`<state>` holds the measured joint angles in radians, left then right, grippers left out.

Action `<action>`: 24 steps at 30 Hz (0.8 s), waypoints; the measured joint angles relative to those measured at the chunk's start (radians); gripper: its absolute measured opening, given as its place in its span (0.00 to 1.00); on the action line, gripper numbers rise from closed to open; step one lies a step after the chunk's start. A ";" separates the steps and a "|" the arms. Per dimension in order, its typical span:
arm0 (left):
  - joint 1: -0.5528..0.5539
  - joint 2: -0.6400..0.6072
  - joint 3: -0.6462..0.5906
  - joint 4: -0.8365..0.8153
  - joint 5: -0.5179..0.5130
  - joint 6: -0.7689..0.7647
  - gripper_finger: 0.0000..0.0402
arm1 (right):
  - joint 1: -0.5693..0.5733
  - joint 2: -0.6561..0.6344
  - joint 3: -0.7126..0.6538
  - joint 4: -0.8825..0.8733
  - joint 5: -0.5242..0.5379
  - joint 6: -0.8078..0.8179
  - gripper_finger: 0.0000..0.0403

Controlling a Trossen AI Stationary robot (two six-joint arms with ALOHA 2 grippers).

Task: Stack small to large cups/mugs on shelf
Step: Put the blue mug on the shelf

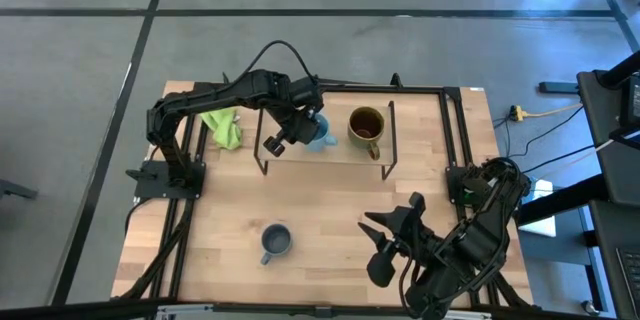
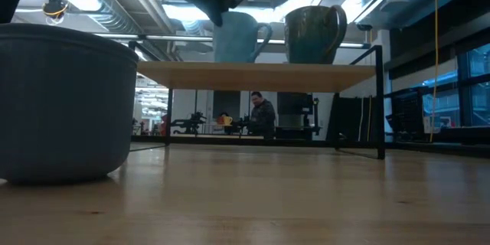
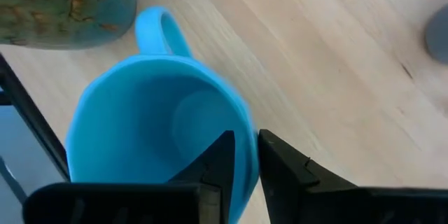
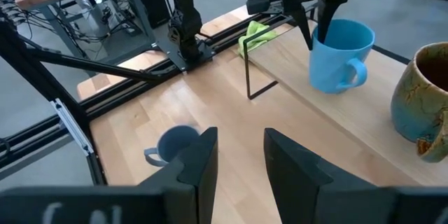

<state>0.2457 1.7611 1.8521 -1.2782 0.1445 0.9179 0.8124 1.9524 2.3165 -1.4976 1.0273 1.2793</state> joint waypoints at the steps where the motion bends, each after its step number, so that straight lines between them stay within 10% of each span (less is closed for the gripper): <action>1: 0.000 0.000 0.000 0.000 -0.002 0.000 0.15 | 0.000 0.000 0.000 -0.004 0.000 0.000 0.29; 24: -0.083 -0.123 0.069 0.099 -0.068 -0.183 0.14 | -0.005 0.000 0.000 0.004 0.001 -0.053 0.29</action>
<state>0.1630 1.6384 1.9213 -1.1793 0.0769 0.7353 0.8078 1.9522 2.3161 -1.4938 1.0280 1.2264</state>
